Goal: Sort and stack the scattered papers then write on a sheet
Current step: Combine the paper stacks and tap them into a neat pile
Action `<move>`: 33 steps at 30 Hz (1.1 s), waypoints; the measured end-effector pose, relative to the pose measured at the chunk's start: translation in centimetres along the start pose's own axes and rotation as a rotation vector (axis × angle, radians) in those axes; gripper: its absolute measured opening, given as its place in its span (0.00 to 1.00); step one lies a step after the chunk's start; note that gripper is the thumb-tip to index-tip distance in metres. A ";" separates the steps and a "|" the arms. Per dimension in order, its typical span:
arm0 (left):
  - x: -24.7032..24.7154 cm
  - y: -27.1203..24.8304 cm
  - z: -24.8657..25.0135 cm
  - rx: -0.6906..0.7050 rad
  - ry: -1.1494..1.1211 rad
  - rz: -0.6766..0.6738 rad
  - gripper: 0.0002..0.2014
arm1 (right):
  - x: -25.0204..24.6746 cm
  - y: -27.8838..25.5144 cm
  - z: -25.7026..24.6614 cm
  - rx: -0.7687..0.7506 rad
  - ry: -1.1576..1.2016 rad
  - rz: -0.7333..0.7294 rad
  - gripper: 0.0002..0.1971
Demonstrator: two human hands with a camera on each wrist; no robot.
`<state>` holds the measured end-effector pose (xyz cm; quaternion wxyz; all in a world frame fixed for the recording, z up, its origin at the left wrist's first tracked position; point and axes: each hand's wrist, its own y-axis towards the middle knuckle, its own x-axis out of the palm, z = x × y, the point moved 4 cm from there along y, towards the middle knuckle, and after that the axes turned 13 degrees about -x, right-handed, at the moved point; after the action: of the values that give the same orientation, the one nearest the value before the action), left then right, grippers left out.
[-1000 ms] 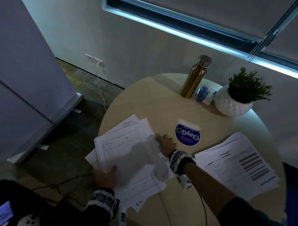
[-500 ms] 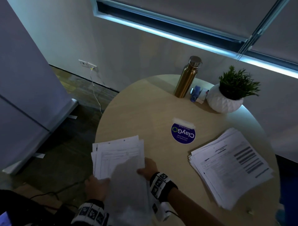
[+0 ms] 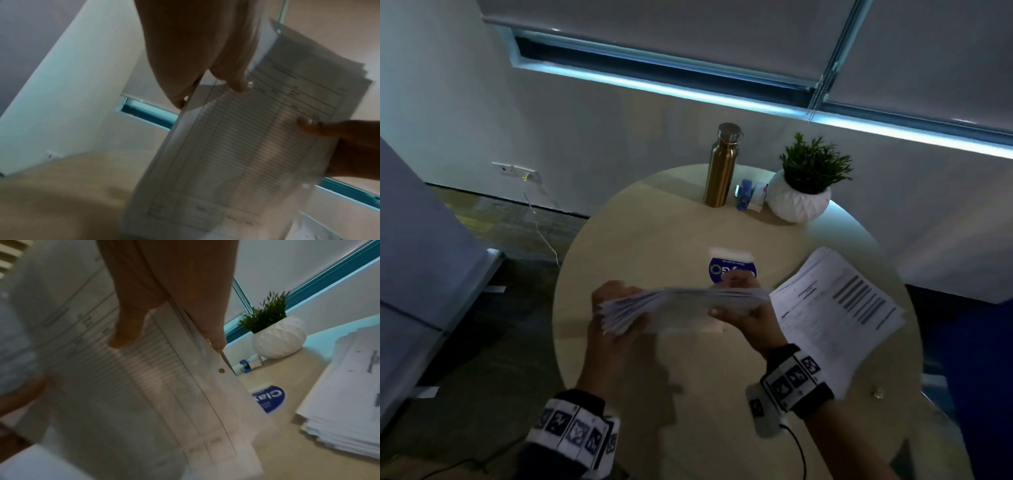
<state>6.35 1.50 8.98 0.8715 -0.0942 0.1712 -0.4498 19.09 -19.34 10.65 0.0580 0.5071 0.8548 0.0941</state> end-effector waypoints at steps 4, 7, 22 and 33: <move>2.1 1.5 0.8 0.074 0.025 -0.102 0.09 | -0.6 0.1 1.6 0.060 -0.132 0.093 0.09; 2.2 2.1 1.7 0.046 0.007 -0.052 0.06 | -1.2 -0.2 0.1 0.027 -0.147 0.189 0.13; 5.5 1.2 -0.9 0.055 -0.116 -0.055 0.35 | -2.0 -2.7 1.8 -0.042 -0.180 0.302 0.24; 5.5 3.2 -2.9 -0.073 0.003 -0.175 0.07 | -8.5 -4.6 7.0 0.292 -0.760 0.193 0.34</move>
<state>10.57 -1.19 4.09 0.8246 -0.1398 0.1802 -0.5177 20.59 -28.20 2.83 0.2876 0.5862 0.7257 -0.2170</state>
